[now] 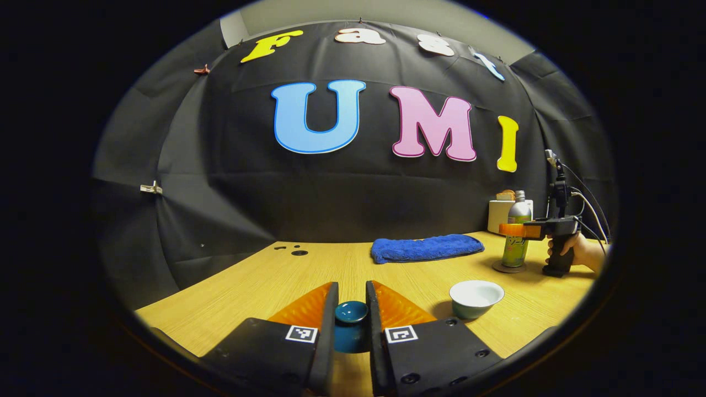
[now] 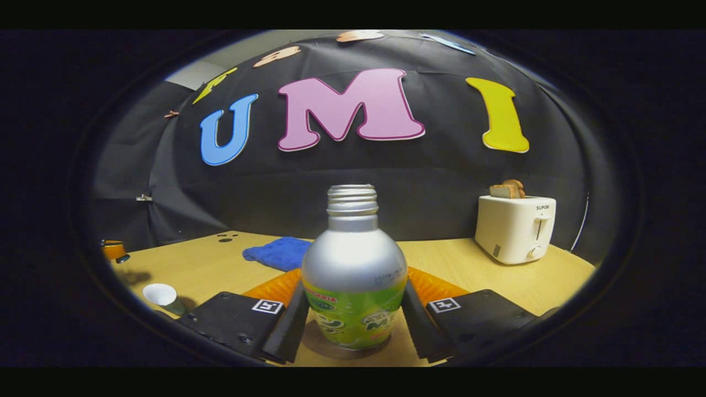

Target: Open the teacup lid with one hand, grasp the water bottle and pour water into the teacup with the other hand; after pouring, place the water bottle on the coaster and then close the teacup lid.

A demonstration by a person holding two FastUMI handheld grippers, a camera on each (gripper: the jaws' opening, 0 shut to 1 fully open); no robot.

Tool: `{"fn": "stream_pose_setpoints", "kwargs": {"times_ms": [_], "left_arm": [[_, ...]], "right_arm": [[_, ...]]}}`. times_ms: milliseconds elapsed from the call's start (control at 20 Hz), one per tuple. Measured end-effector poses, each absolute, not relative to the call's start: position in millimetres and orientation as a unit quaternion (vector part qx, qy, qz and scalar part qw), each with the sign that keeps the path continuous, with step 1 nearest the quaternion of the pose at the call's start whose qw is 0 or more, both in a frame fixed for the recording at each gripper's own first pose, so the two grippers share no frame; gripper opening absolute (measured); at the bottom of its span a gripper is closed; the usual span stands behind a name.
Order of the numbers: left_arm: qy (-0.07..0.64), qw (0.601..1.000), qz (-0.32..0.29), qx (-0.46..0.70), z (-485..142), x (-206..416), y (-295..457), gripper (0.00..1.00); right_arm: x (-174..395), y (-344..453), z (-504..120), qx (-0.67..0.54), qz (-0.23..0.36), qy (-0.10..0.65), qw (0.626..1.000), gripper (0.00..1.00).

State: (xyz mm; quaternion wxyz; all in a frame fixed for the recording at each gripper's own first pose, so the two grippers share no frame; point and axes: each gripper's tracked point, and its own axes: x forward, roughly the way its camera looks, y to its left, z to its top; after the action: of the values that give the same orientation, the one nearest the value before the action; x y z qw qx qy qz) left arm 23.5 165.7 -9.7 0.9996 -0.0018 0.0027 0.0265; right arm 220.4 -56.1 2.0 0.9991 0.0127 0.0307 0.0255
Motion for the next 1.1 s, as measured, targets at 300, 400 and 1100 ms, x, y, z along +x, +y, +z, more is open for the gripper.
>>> {"fn": "stream_pose_setpoints", "kwargs": {"times_ms": [300,400,1100], "left_arm": [[0.003,1.0,0.03,-0.002,-10,23,167,0.3],[0.003,1.0,0.03,-0.002,-10,23,167,0.3],[0.002,1.0,0.029,-0.002,-10,23,166,0.3]], "right_arm": [[222,-53,-11,0.01,0.027,0.046,0.999,0.8],[223,-56,-12,0.009,0.025,0.054,0.998,0.84],[174,-49,-18,-0.031,0.022,0.096,0.995,0.97]]}}
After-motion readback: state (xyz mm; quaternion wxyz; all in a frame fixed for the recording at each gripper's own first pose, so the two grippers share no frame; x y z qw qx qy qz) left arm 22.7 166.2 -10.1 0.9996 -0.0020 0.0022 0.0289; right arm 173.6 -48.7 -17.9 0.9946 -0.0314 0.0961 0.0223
